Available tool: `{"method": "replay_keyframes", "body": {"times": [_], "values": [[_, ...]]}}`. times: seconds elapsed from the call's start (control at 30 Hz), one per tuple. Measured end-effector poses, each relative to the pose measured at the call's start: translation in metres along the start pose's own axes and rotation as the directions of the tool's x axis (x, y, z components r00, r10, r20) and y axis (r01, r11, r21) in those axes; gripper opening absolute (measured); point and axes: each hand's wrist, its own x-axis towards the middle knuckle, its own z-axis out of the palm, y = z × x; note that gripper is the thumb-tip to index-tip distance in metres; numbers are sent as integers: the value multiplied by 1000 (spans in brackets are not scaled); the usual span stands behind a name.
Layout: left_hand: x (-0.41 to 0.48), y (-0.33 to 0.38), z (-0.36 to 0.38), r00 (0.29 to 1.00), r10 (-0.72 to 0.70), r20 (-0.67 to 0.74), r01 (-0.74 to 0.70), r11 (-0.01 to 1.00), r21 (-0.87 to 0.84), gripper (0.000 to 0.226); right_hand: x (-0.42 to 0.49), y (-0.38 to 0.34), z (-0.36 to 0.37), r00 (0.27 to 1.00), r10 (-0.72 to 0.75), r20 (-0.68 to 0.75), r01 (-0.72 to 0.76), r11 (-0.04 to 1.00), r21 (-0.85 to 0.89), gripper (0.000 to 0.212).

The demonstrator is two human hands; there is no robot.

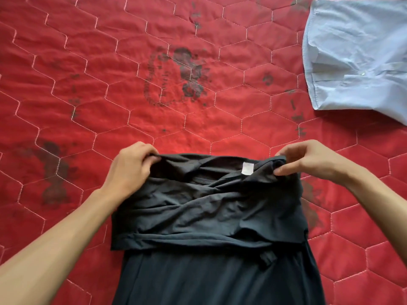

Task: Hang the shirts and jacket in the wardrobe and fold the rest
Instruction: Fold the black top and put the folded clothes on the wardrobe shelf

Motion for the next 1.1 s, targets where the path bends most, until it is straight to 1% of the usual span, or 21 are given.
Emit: {"method": "replay_keyframes", "body": {"times": [0.03, 0.1, 0.13, 0.2, 0.27, 0.3, 0.37, 0.4, 0.47, 0.53, 0.6, 0.67, 0.73, 0.8, 0.83, 0.87, 0.9, 0.97, 1.03, 1.1], "values": [[4, -1, -3, 992, -108, -62, 104, 992, -76, 5, 1, 5, -3, 999, -8, -53, 8, 1000, -11, 25], [12, -2, -14, 942, -295, -160, 264, 946, -190, 6, 4, 12, -9, 986, -45, -158, 38, 998, -47, 36], [16, -4, -19, 918, -347, -192, 307, 928, -209, 6, 6, 15, -11, 971, -91, -221, 72, 993, -93, 40], [23, -9, -27, 892, -395, -218, 359, 914, -188, 8, 11, 17, -13, 909, -197, -367, 128, 971, -203, 38], [27, -18, -28, 893, -418, -167, 404, 908, -113, 10, 16, 17, -14, 844, -230, -484, 146, 968, -205, 28], [27, -22, -26, 898, -425, -113, 422, 905, -49, 12, 18, 18, -12, 838, -224, -498, 144, 970, -195, 22], [22, -24, -21, 902, -431, -19, 431, 900, 60, 15, 20, 21, -2, 887, -185, -424, 92, 969, -229, 14], [17, -23, -18, 909, -417, -5, 415, 905, 90, 17, 19, 24, 6, 916, -154, -370, 55, 963, -265, 16], [6, -17, -14, 932, -363, -17, 362, 922, 140, 24, 16, 32, 24, 939, -121, -323, 14, 950, -313, 23], [-6, -12, -11, 951, -307, -24, 306, 935, 176, 27, 11, 38, 37, 935, -105, -340, -3, 952, -305, 25], [-18, -14, -11, 969, -247, -12, 244, 945, 217, 27, 9, 44, 43, 934, -81, -349, -45, 940, -338, 21], [-24, -21, -13, 972, -233, -6, 229, 947, 226, 19, 6, 48, 42, 901, -82, -426, -79, 935, -347, 13], [-22, -29, -19, 960, -276, -55, 281, 948, 151, 10, 1, 53, 32, 804, -65, -591, -106, 963, -250, 7], [-16, -35, -27, 940, -310, -142, 323, 943, 79, 7, -8, 60, 21, 689, 9, -725, -136, 984, -117, 10], [-13, -35, -30, 932, -318, -175, 333, 940, 68, 7, -11, 65, 16, 653, 51, -756, -152, 986, -64, 11], [-9, -36, -32, 927, -321, -192, 339, 939, 64, 6, -13, 70, 14, 639, 85, -764, -170, 985, -33, 11], [-6, -36, -31, 926, -328, -186, 344, 937, 65, 5, -15, 73, 13, 646, 114, -755, -192, 981, -16, 10], [-1, -36, -26, 920, -374, -116, 384, 919, 84, 8, -16, 77, 18, 687, 151, -711, -223, 975, -8, 11], [-4, -37, -20, 908, -416, -43, 418, 903, 94, 21, -19, 79, 25, 728, 162, -666, -199, 980, 20, 18], [-22, -35, -14, 909, -415, -27, 415, 904, 103, 36, -27, 84, 34, 733, 160, -661, -164, 985, 57, 24]]}}
